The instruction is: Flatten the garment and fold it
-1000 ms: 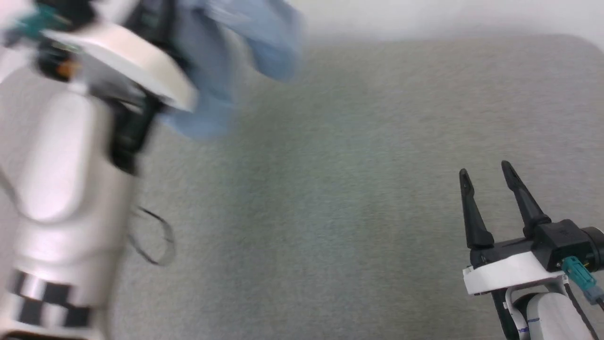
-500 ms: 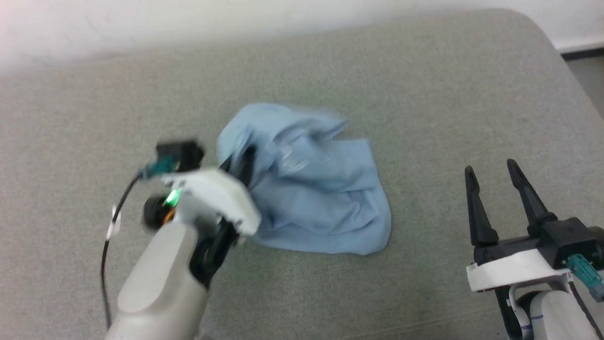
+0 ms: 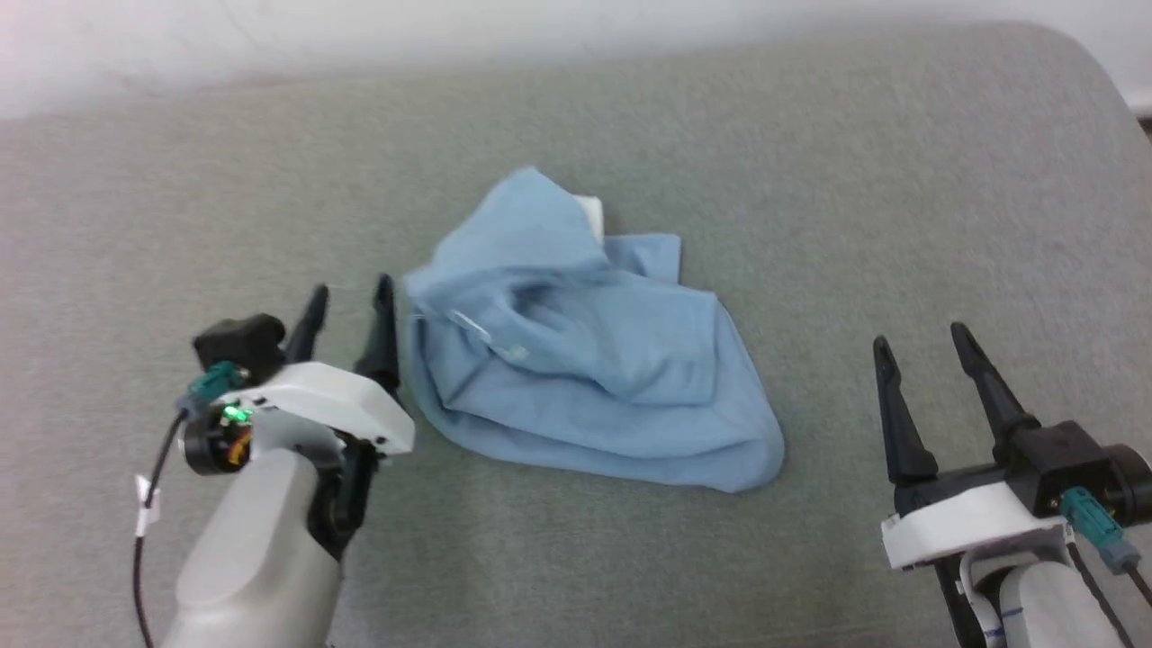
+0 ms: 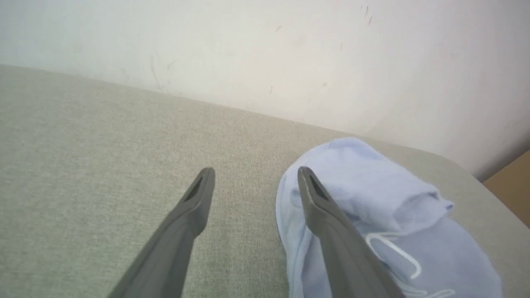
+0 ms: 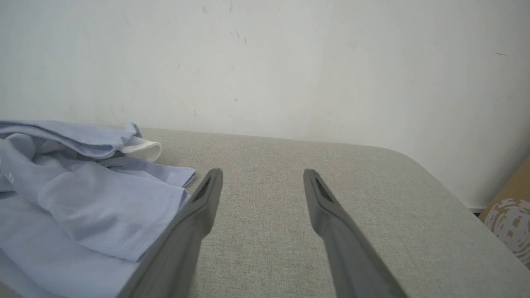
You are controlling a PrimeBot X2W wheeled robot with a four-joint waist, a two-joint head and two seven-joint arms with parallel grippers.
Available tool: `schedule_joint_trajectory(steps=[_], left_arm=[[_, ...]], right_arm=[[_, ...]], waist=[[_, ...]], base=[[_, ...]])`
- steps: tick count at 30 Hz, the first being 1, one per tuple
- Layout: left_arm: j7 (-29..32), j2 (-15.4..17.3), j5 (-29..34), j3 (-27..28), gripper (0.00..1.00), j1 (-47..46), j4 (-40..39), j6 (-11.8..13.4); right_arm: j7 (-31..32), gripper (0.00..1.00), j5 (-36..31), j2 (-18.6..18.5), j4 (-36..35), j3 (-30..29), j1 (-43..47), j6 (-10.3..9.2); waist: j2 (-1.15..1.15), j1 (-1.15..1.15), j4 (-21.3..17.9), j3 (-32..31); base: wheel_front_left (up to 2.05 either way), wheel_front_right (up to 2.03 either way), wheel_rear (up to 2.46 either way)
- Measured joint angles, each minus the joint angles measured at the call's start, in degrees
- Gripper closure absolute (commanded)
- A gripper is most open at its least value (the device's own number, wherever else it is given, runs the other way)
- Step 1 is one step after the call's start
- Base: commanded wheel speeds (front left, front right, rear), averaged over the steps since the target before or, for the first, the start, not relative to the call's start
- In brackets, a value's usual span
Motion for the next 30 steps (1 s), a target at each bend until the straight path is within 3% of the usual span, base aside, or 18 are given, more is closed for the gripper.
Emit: schedule_joint_trajectory(steps=[5, 10, 15, 20, 24, 30], left_arm=[[-1.3, 2.2, 3.2, 1.3, 0.0, 3.7, -7.0, -0.5], [-1.4, 3.9, 13.0, 3.6, 0.0, 12.6, -21.5, 1.1], [-1.4, 0.9, 19.4, 6.4, 0.0, 22.5, -33.4, 2.0], [-1.4, -2.0, 27.1, 6.5, 0.0, 28.3, -38.6, 2.2], [-1.4, -4.5, 29.5, 6.0, 0.0, 29.3, -39.3, 2.2], [-1.4, -6.4, 30.0, 6.0, 0.0, 29.0, -38.7, 1.4]], right_arm=[[0.0, 0.0, -0.6, 0.0, 0.6, -0.6, 1.9, 0.0], [0.0, 0.0, -1.0, 0.0, 0.7, -1.4, 4.0, -0.01], [0.0, 0.0, -1.1, 0.0, 1.0, -1.3, 4.7, 0.0], [1.1, 0.0, -1.1, 0.0, 1.2, -1.4, 4.9, 0.0], [7.0, 0.0, -1.4, -0.4, 1.6, 0.1, 4.6, 0.0], [23.5, 0.0, 2.8, -4.7, 5.4, 4.7, 0.1, 0.0]], waist=[[0.0, -0.01, 2.1, -3.1], [0.0, -0.02, 4.5, -5.9], [0.0, -0.02, 6.8, -7.4], [0.0, -0.02, 8.7, -7.5], [0.0, -0.01, 10.5, -6.8], [0.0, 0.0, 13.8, -5.2]], base=[[0.0, 0.0, 0.0], [0.0, 0.0, 0.0], [0.0, 0.0, 0.0], [0.0, 0.0, 0.0], [0.0, 0.0, 0.0], [0.0, 0.0, 0.0]])
